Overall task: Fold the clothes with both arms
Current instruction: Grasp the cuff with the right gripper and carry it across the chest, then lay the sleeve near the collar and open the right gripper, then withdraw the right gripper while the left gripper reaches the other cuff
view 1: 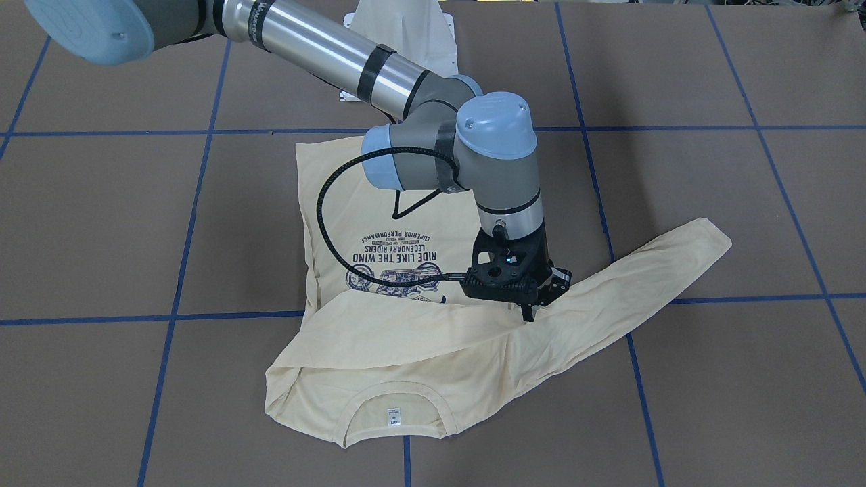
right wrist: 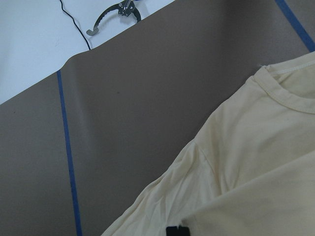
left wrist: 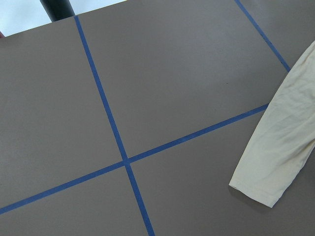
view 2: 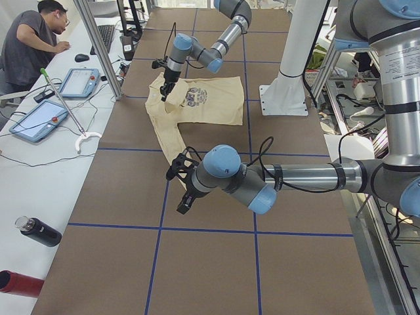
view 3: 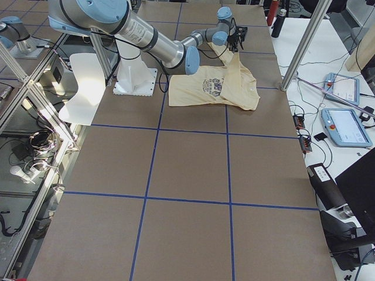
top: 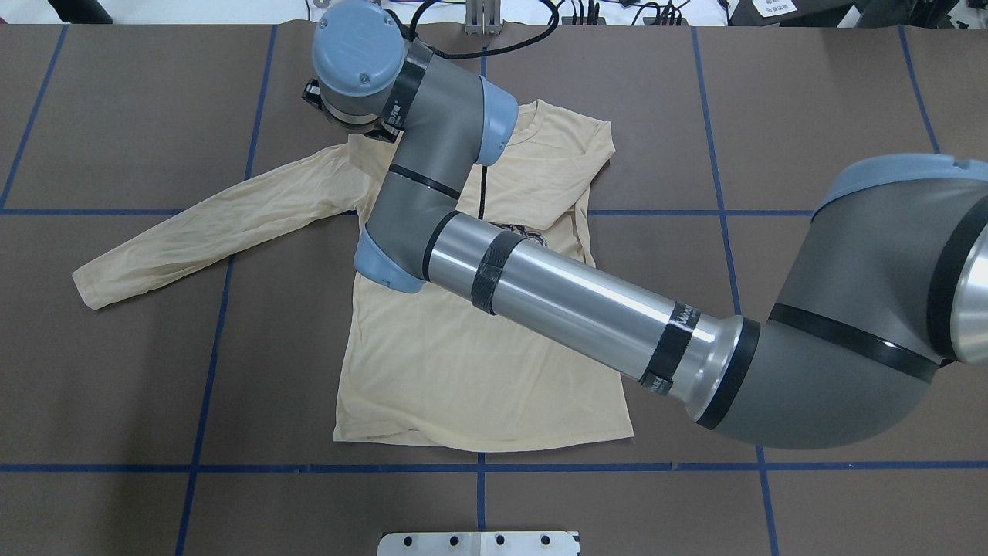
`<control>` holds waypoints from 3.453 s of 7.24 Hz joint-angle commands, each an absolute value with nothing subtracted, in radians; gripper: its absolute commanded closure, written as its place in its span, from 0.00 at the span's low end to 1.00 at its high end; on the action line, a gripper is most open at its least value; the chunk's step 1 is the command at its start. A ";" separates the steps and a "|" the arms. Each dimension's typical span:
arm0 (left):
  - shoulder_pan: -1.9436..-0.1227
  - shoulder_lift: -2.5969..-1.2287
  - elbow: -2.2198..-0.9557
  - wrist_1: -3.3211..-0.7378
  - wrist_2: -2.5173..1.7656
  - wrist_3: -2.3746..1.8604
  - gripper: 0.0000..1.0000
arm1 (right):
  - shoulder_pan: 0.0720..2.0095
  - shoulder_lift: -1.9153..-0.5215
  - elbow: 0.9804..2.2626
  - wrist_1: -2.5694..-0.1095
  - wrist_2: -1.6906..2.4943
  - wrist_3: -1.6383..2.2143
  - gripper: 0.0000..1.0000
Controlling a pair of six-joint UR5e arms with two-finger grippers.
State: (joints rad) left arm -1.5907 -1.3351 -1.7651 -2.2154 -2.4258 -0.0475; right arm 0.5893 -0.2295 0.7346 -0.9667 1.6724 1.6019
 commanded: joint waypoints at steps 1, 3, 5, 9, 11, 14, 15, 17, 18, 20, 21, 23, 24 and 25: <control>-1.591 -1.335 -1.764 -2.215 -2.424 -0.046 0.00 | 0.562 -0.218 0.699 -0.934 1.643 1.603 1.00; -1.589 -1.336 -1.753 -2.214 -2.430 -0.073 0.00 | 0.555 -0.201 0.690 -0.928 1.617 1.632 0.02; -1.548 -1.359 -1.753 -2.215 -2.431 -0.165 0.00 | 0.557 -0.154 0.669 -0.931 1.617 1.739 0.01; -1.328 -1.465 -1.599 -2.343 -2.416 -0.472 0.00 | 0.635 -0.489 1.193 -1.187 1.790 1.789 0.01; -1.185 -1.538 -1.467 -2.403 -2.415 -0.606 0.01 | 0.696 -0.673 1.376 -1.200 1.891 1.715 0.01; -1.134 -1.643 -1.299 -2.436 -2.416 -0.609 0.18 | 0.730 -0.854 1.549 -1.200 1.914 1.665 0.01; -1.114 -1.646 -1.298 -2.437 -2.416 -0.623 0.27 | 0.730 -0.856 1.546 -1.200 1.911 1.663 0.01; -1.091 -1.646 -1.290 -2.436 -2.416 -0.626 0.40 | 0.730 -0.856 1.545 -1.198 1.910 1.661 0.01; -1.091 -1.646 -1.290 -2.436 -2.416 -0.624 0.45 | 0.729 -0.856 1.545 -1.198 1.908 1.661 0.01; -1.091 -1.646 -1.285 -2.436 -2.416 -0.623 0.54 | 0.729 -0.856 1.543 -1.198 1.908 1.661 0.01; -1.091 -1.644 -1.284 -2.436 -2.415 -0.623 0.74 | 0.729 -0.857 1.543 -1.198 1.908 1.661 0.01; -1.091 -1.644 -1.284 -2.436 -2.416 -0.624 0.82 | 0.729 -0.856 1.545 -1.198 1.908 1.661 0.01; -1.091 -1.644 -1.285 -2.436 -2.418 -0.627 1.00 | 0.729 -0.856 1.548 -1.197 1.910 1.663 0.01; -1.091 -1.643 -1.293 -2.436 -2.425 -0.629 1.00 | 0.730 -0.857 1.549 -1.197 1.910 1.663 0.01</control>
